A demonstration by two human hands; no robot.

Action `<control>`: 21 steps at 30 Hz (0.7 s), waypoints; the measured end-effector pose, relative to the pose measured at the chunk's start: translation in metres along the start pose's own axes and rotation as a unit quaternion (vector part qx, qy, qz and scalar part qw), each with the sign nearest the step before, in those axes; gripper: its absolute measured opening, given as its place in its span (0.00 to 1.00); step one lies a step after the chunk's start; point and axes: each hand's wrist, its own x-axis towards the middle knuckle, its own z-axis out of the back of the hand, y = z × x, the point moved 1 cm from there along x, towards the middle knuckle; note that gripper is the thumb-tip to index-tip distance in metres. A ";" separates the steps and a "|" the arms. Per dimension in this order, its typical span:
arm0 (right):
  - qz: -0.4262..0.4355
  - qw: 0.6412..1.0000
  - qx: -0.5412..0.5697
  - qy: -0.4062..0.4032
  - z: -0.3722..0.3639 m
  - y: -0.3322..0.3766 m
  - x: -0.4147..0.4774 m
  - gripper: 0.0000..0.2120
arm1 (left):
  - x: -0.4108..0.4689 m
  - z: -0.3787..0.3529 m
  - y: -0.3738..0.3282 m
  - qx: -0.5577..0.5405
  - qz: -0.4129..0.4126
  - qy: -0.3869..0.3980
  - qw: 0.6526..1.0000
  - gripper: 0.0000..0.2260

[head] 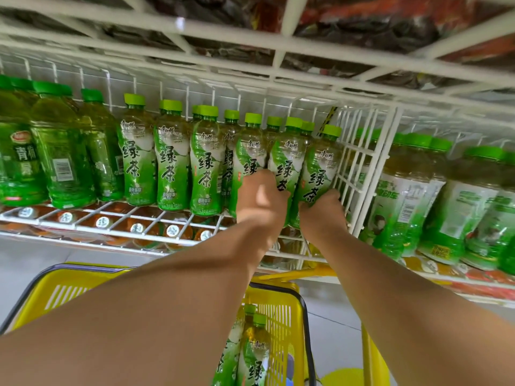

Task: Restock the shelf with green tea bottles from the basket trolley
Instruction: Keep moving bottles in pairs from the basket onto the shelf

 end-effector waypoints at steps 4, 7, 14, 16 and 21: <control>0.011 1.000 -0.021 -0.018 -0.002 0.001 0.000 0.20 | -0.001 -0.002 -0.002 0.026 -0.024 0.010 0.999 0.14; 0.006 0.999 -0.026 -0.022 -0.003 0.001 -0.001 0.19 | 0.001 -0.003 0.001 0.054 -0.032 0.020 0.998 0.09; -0.001 0.989 -0.148 -0.013 -0.009 0.007 -0.004 0.18 | 0.008 -0.007 0.010 0.056 -0.045 0.008 0.997 0.17; 0.008 0.985 -0.169 -0.019 -0.010 0.007 -0.006 0.17 | 0.010 -0.007 0.012 0.047 -0.040 0.006 0.998 0.17; 0.027 0.985 -0.165 -0.032 -0.006 0.004 -0.005 0.12 | 0.010 -0.009 0.013 0.042 -0.039 0.013 0.998 0.16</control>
